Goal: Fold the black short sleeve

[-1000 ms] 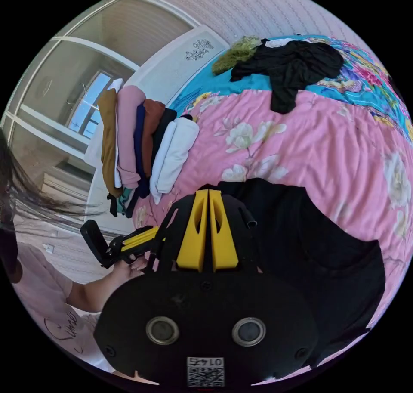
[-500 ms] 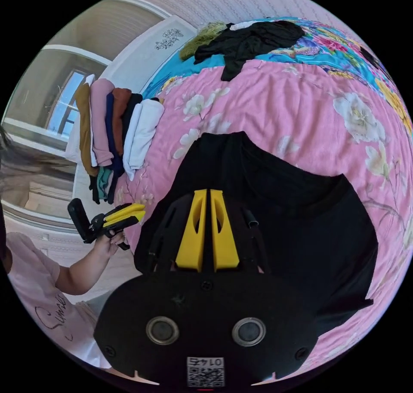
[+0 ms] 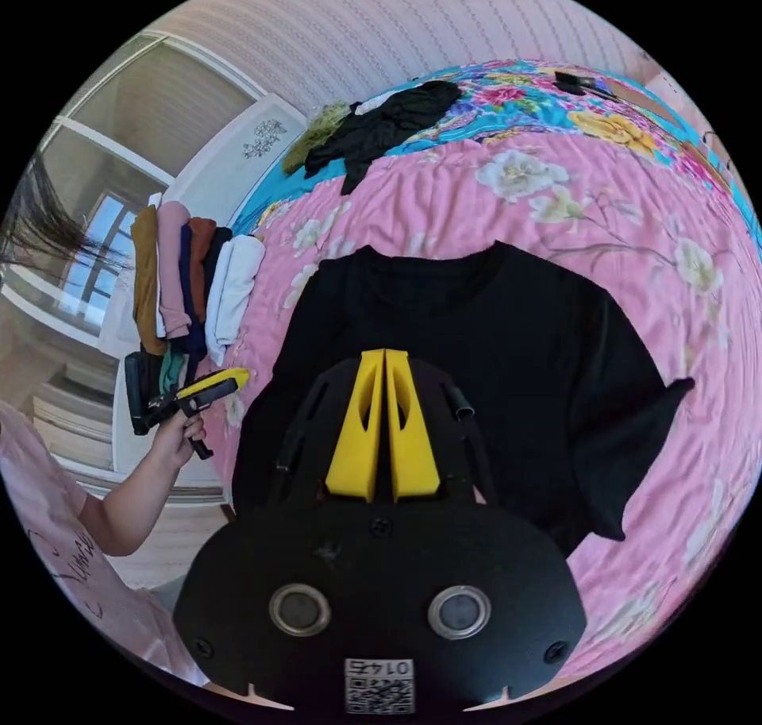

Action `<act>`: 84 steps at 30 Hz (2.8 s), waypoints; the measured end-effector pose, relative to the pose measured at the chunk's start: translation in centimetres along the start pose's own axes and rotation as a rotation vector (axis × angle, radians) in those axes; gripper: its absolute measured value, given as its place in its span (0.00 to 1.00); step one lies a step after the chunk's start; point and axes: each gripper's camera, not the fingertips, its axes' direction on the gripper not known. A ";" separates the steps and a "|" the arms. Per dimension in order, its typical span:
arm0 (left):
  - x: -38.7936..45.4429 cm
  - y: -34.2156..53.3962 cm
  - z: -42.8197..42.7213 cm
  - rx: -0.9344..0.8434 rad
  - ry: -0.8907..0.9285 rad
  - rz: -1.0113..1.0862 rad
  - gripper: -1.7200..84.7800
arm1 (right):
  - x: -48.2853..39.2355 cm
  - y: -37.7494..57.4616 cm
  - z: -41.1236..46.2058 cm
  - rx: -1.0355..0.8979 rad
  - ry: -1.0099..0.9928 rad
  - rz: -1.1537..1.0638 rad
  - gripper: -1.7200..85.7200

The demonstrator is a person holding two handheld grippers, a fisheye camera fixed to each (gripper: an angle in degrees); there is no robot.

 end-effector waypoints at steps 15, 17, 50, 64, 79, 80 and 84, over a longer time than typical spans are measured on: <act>36.9 -19.3 12.8 -0.121 0.418 0.723 0.09 | 16.7 15.6 -12.6 0.165 -0.064 0.486 0.11; 40.8 -20.2 14.4 -0.134 0.387 0.798 0.10 | 17.6 16.1 -12.9 0.185 -0.105 0.491 0.11; 28.7 -15.8 12.1 0.036 0.404 0.612 0.02 | 12.4 20.6 -18.7 0.143 0.011 -0.040 0.03; 22.2 -14.6 12.9 -0.116 0.374 0.436 0.08 | 10.1 19.4 -18.1 0.025 -0.052 -0.130 0.03; 13.2 -13.9 8.9 0.000 0.261 0.224 0.08 | 10.6 13.5 -17.6 -0.062 -0.060 -0.054 0.05; 10.8 -14.2 7.7 0.032 0.243 0.169 0.08 | 10.6 12.7 -17.6 -0.048 -0.055 -0.058 0.06; 3.3 -15.3 5.6 0.106 0.180 0.014 0.09 | 9.8 6.9 -16.4 0.067 0.011 -0.113 0.11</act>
